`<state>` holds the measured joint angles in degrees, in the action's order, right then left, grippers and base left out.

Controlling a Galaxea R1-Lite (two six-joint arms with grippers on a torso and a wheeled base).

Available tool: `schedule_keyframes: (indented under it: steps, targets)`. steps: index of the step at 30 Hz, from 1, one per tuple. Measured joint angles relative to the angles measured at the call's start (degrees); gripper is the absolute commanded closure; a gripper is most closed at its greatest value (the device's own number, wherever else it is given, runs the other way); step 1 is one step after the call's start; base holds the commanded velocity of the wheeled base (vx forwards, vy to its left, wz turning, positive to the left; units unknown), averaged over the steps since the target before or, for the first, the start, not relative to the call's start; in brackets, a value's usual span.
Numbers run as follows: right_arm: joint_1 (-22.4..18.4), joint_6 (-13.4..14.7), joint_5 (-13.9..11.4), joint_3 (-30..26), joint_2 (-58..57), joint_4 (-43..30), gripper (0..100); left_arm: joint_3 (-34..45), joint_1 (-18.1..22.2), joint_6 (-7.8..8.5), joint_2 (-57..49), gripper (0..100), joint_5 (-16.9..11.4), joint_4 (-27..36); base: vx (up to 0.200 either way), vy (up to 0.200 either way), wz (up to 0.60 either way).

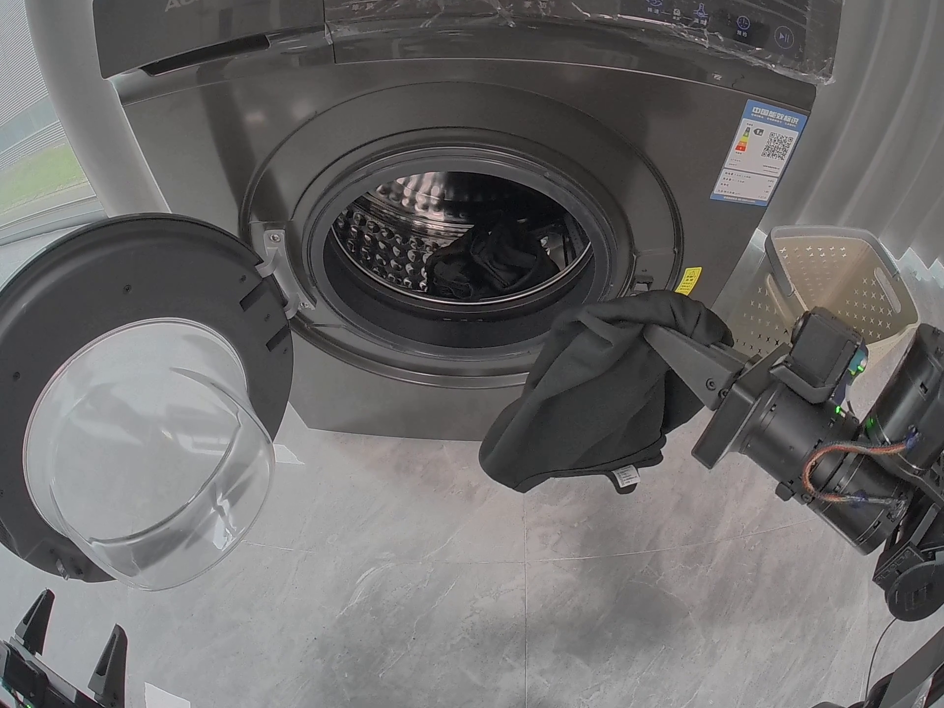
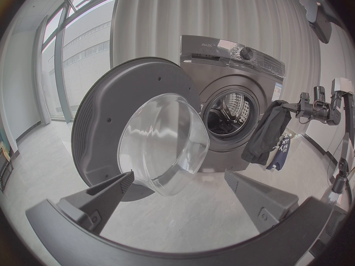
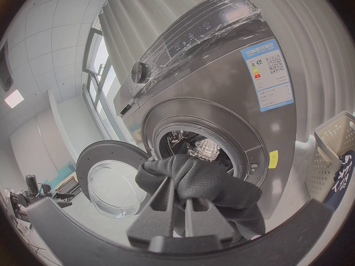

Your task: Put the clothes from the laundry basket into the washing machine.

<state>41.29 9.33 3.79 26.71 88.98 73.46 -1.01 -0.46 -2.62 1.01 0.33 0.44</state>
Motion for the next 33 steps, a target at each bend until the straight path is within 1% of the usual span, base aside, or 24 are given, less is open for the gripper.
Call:
schedule_keyframes:
  steps: [5, 11, 20, 27, 30, 33]
  targets:
    - [-0.02, 0.00, 0.01, 0.02, 0.00, 0.00, 100, 0.00, 0.00, 0.00, 0.00, 0, 0.02, 0.00, -0.200, 0.000, 0.00]
    - [-0.06, 0.00, -0.05, 0.02, 0.00, 0.00, 100, 0.00, 0.02, 0.00, 0.00, 0, 0.02, 0.00, 0.000, 0.000, 0.00]
    - [-0.52, 0.00, -0.21, -0.09, 0.21, 0.02, 100, 0.00, 0.02, 0.00, 0.00, 0, 0.05, 0.00, 0.000, 0.200, 0.00]
    - [-0.59, 0.00, -0.34, 0.10, 0.46, 0.06, 100, 0.00, -0.02, 0.09, 0.00, 0, 0.07, 0.00, 0.000, 0.000, 0.00]
    - [-0.26, -0.02, -0.32, 0.38, 0.77, 0.06, 100, 0.00, 0.05, 0.41, 0.00, 0, 0.10, -0.06, 0.000, 0.000, 0.00]
    - [-0.04, 0.00, -0.35, 0.99, 1.23, 0.06, 100, 0.00, 0.11, 1.17, 0.00, 0, 0.24, -0.15, 0.000, 0.000, 0.00]
